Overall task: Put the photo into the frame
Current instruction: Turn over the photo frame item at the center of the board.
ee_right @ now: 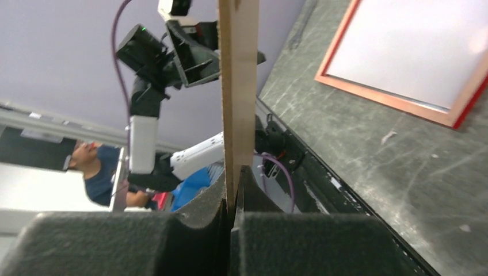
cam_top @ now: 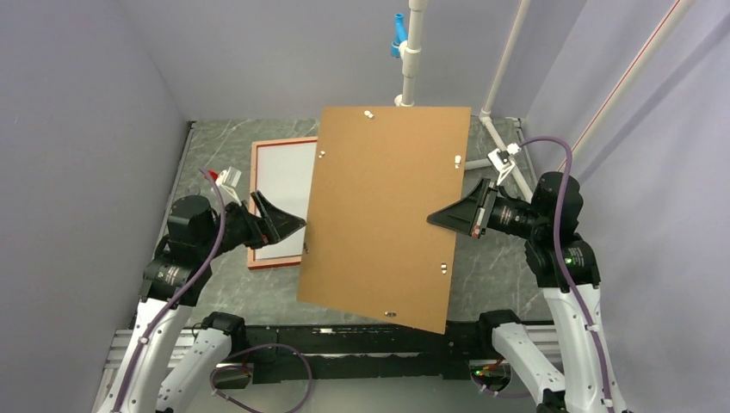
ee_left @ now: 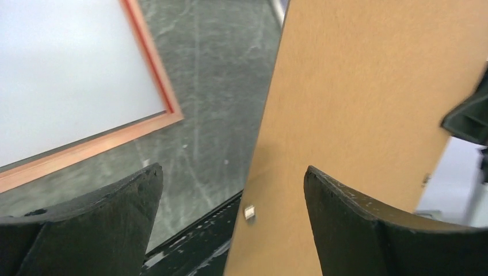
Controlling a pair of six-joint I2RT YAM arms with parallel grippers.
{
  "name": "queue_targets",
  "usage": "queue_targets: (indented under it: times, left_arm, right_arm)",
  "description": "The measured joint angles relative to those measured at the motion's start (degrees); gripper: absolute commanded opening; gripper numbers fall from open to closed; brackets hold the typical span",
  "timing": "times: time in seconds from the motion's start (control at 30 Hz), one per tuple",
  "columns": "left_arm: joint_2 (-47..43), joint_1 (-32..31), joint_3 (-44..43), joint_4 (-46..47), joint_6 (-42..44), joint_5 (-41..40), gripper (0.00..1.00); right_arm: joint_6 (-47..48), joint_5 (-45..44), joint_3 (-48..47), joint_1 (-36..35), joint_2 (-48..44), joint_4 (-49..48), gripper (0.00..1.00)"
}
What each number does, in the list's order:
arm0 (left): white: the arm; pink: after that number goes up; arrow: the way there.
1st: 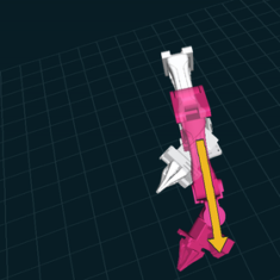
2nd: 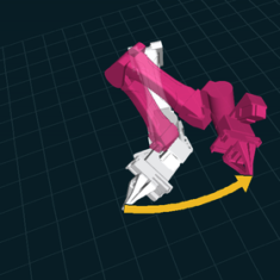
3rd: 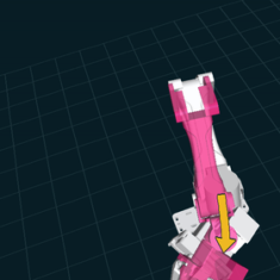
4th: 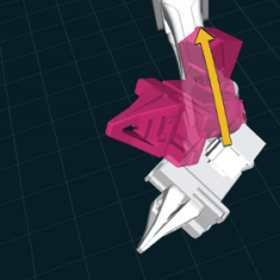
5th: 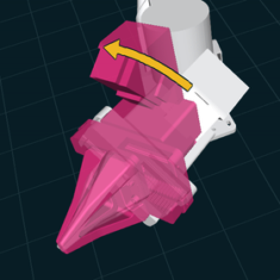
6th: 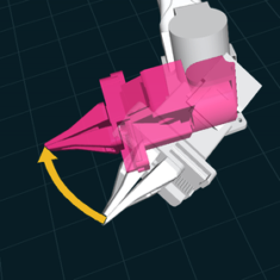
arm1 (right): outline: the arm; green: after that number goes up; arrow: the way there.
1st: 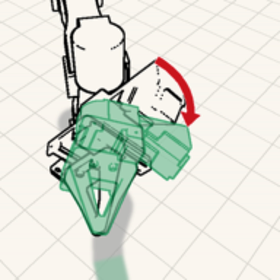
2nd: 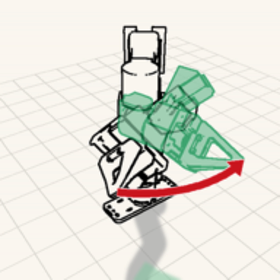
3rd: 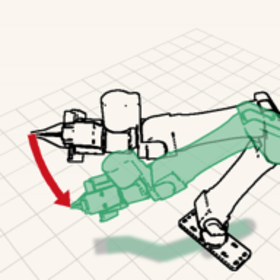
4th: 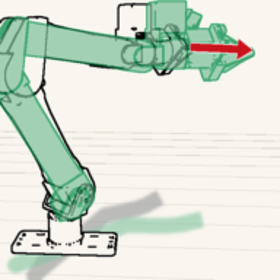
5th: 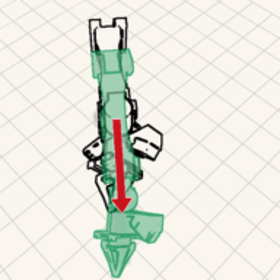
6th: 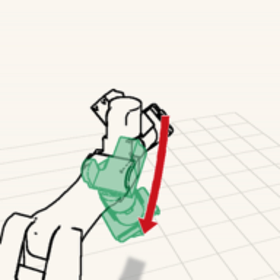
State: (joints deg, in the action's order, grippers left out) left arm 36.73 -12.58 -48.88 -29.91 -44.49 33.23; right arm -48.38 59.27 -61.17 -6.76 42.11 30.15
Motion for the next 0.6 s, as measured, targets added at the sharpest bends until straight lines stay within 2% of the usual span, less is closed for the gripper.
queue_targets:
  times: [0.23,0.47,0.6]
  left_arm:
    - [1.4,0.0,-1.4,-11.5,8.4,-8.4,0.87]
    - [7.9,-0.9,3.7,-13.4,11.0,-11.6,0.82]
    - [13.6,-4.7,5.9,-13.6,11.0,-15.9,0.74]
  right_arm:
    - [9.7,-12.8,-8.4,0.0,1.4,17.0,0.00]
    - [14.3,-25.1,-17.3,0.0,0.7,26.9,0.00]
    - [15.8,-30.3,-20.9,0.0,-0.6,29.8,0.00]
